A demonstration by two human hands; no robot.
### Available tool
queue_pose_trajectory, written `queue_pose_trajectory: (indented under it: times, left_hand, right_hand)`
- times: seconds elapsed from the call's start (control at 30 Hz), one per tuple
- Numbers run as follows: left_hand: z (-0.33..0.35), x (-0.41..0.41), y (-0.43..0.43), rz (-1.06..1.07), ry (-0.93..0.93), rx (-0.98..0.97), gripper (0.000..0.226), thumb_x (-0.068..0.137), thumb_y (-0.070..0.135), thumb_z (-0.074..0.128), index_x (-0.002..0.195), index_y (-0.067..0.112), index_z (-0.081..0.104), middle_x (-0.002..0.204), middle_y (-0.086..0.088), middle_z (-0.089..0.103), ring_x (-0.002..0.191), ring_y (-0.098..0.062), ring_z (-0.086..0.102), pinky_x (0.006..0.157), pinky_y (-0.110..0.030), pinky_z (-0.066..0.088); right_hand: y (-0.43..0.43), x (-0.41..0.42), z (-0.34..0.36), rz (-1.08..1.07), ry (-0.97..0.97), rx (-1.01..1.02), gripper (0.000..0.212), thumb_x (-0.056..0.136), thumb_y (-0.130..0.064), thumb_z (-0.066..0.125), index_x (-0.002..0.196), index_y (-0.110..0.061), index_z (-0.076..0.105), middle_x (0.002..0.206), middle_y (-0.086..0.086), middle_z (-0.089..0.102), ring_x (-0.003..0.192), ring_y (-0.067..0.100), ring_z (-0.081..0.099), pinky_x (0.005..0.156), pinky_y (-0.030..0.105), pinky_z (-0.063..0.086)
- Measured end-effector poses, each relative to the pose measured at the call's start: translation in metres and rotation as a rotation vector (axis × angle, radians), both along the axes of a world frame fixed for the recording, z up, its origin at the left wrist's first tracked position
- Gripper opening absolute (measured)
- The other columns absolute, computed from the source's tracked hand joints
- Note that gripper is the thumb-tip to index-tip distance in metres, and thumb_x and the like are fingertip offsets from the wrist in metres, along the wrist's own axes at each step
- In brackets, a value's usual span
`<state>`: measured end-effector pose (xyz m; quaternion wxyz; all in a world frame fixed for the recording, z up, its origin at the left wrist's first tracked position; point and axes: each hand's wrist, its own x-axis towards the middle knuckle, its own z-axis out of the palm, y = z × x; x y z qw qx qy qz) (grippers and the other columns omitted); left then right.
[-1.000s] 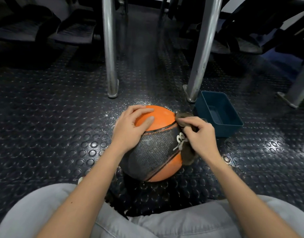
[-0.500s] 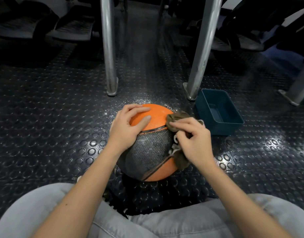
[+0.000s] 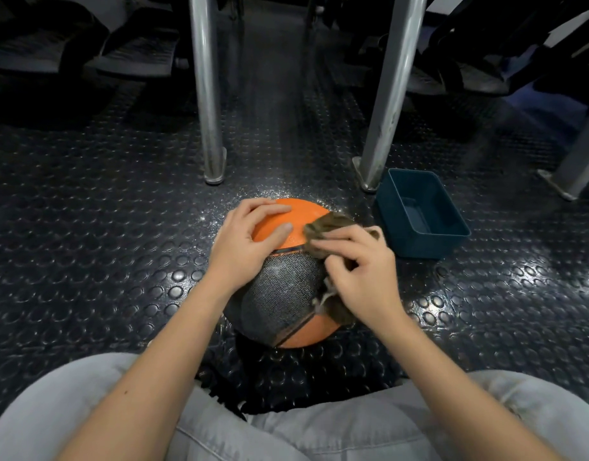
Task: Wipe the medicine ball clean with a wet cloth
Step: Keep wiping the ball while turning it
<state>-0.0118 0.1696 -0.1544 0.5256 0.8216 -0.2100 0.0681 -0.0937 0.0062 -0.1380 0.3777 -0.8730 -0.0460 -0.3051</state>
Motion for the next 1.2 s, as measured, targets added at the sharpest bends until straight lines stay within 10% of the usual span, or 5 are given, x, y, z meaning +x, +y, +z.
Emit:
queue_pose_trajectory:
  times: [0.47,0.63,0.83,1.07,1.2]
  left_hand:
    - [-0.001,-0.008,0.001,-0.064,-0.085,0.041,0.034,0.075,0.061,0.049,0.105,0.048,0.056,0.115,0.035,0.044,0.11,0.01,0.036,0.099,-0.011,0.021]
    - [0.005,-0.009,-0.007,-0.078,-0.064,0.1,0.036,0.074,0.066,0.045,0.106,0.053,0.052,0.115,0.038,0.041,0.114,0.004,0.034,0.106,-0.036,0.026]
    - [0.0,-0.004,-0.002,-0.06,-0.058,0.047,0.035,0.074,0.063,0.047,0.105,0.05,0.055,0.114,0.034,0.043,0.112,0.003,0.038,0.1,-0.025,0.027]
    - [0.003,-0.007,-0.007,-0.059,-0.033,0.084,0.037,0.073,0.067,0.044,0.106,0.053,0.054,0.115,0.038,0.041,0.113,0.005,0.034,0.104,-0.03,0.025]
    - [0.002,-0.005,-0.005,-0.028,-0.009,0.102,0.036,0.074,0.068,0.04,0.106,0.057,0.051,0.114,0.04,0.039,0.113,0.005,0.033,0.101,-0.03,0.027]
  right_hand:
    - [-0.011,0.018,0.018,0.082,0.14,-0.04,0.03,0.076,-0.008,0.051,0.086,-0.02,0.077,0.09,-0.014,0.066,0.09,0.009,0.059,0.097,0.036,0.039]
    - [-0.044,0.045,0.02,-0.065,0.414,0.243,0.038,0.083,0.0,0.048,0.089,-0.029,0.071,0.091,-0.01,0.069,0.093,0.009,0.064,0.091,0.033,0.05]
    - [-0.005,0.012,0.022,0.076,0.139,-0.022,0.03,0.076,-0.011,0.049,0.082,-0.02,0.077,0.084,-0.016,0.066,0.088,-0.013,0.054,0.097,0.039,0.038]
    - [-0.046,0.042,0.007,-0.15,0.402,0.253,0.032,0.085,0.003,0.05,0.099,-0.015,0.072,0.091,-0.007,0.067,0.1,0.017,0.063,0.085,0.018,0.046]
    - [-0.034,0.037,0.013,-0.071,0.323,0.114,0.034,0.081,-0.001,0.048,0.095,-0.016,0.075,0.092,-0.011,0.067,0.095,0.01,0.062,0.1,0.041,0.042]
